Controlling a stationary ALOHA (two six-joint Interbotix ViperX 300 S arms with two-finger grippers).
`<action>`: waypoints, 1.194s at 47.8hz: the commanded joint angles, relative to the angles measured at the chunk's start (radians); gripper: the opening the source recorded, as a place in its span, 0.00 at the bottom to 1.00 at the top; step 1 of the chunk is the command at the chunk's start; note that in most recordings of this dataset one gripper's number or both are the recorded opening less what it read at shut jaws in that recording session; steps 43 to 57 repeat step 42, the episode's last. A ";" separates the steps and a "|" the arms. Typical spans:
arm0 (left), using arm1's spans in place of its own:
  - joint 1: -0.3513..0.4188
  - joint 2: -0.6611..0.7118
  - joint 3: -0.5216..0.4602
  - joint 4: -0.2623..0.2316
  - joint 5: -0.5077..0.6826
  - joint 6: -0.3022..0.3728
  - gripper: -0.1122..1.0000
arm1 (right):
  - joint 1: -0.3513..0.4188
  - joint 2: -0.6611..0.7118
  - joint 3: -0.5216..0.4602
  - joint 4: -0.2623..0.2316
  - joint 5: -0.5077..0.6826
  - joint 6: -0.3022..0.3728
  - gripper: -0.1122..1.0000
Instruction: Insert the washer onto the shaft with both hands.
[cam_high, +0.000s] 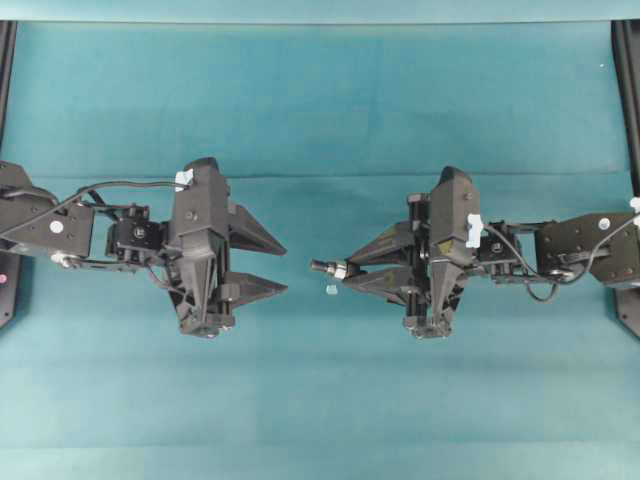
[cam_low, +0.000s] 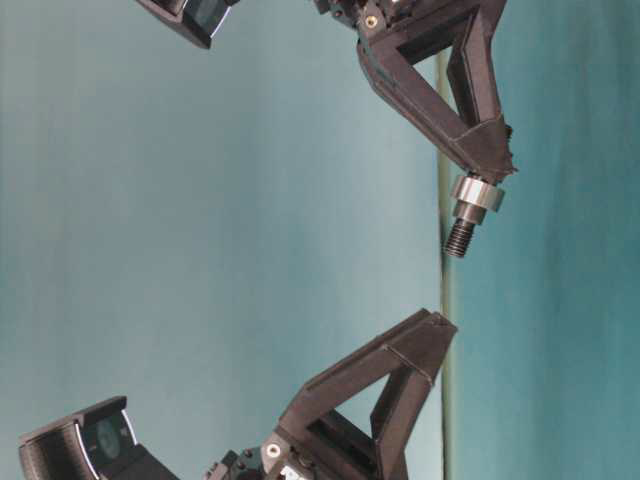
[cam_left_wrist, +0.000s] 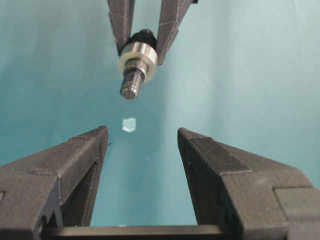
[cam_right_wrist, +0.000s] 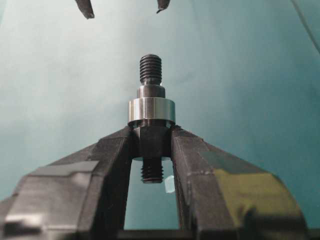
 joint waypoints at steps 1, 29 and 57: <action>-0.002 -0.014 -0.008 0.002 0.000 0.002 0.67 | 0.002 -0.015 -0.006 0.003 -0.006 0.003 0.10; -0.002 -0.015 -0.008 0.002 0.008 -0.006 0.67 | 0.002 -0.015 -0.006 0.003 -0.008 0.003 0.10; -0.006 -0.015 -0.018 0.002 0.067 0.021 0.67 | 0.002 -0.015 -0.008 0.003 -0.006 0.005 0.10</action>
